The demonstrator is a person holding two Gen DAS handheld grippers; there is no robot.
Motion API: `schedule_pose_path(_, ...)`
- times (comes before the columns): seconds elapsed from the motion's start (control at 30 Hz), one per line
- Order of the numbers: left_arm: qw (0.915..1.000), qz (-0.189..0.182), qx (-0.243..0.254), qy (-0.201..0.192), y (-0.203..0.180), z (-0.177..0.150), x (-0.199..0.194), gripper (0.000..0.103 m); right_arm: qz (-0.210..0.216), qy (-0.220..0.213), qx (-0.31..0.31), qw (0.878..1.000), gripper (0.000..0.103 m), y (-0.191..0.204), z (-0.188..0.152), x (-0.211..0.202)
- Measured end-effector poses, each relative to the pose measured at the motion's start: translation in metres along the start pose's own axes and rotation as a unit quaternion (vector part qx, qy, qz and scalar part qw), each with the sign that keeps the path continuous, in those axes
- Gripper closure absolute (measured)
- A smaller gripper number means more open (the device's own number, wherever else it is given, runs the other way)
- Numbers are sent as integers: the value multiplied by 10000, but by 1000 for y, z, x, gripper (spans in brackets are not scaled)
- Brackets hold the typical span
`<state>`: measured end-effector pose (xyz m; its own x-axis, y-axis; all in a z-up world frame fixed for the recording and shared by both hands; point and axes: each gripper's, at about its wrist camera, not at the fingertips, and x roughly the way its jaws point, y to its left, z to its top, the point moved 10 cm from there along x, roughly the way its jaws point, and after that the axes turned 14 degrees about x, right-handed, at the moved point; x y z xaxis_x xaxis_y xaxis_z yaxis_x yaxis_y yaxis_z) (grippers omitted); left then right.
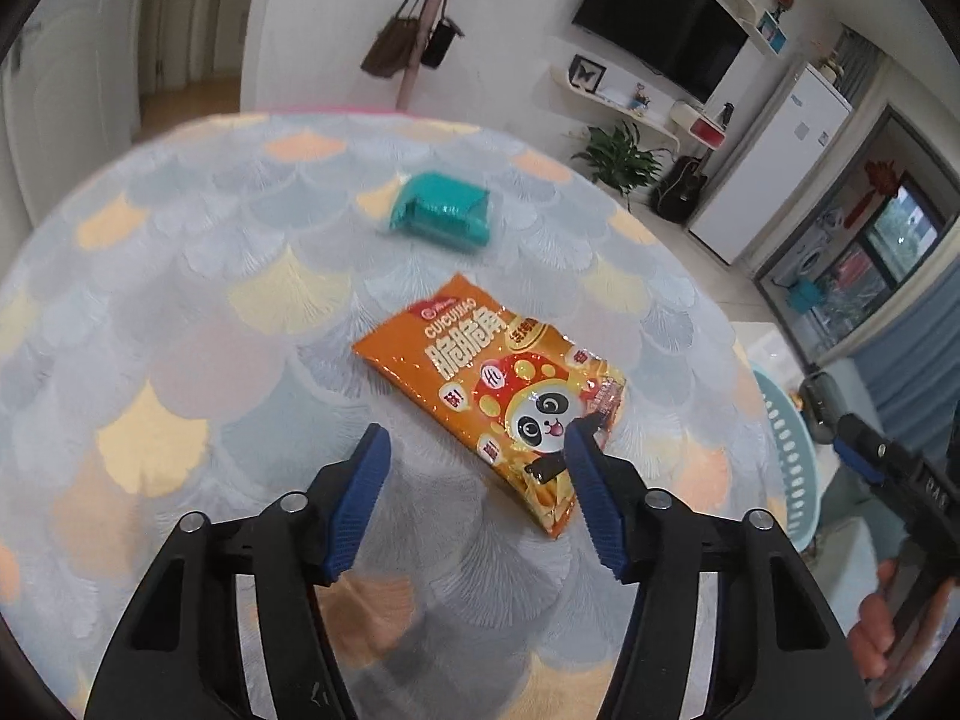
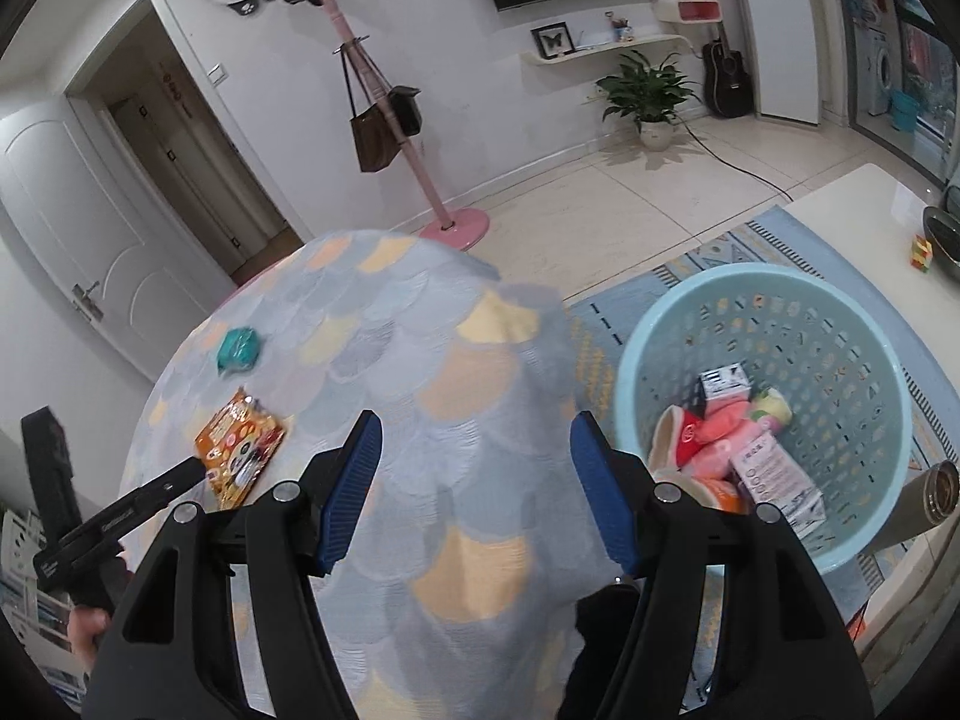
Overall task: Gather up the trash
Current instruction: 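Grasp the orange snack bag with left gripper while right grasps the teal packet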
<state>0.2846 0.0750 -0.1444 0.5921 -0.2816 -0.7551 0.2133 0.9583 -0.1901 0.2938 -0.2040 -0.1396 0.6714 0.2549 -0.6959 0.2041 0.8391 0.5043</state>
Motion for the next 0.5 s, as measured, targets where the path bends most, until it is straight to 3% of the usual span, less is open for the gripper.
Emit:
schedule_pose_path(0.13, 10000, 10, -35, -28, -3, 8, 12, 49, -20, 79, -404, 9991, 41, 23, -19, 6)
schedule_pose_path(0.2, 10000, 13, -13, -31, -5, 13, 17, 58, -48, 88, -591, 9982, 41, 32, -27, 8)
schedule_pose_path(0.33, 9993, 285, 222, 20, -7, 17, 25, 90, 68, 119, -688, 9975, 41, 46, -31, 11)
schedule_pose_path(0.5, 9991, 212, 364, -88, -11, 19, 23, 98, 59, 115, -976, 9951, 42, 68, -31, 17)
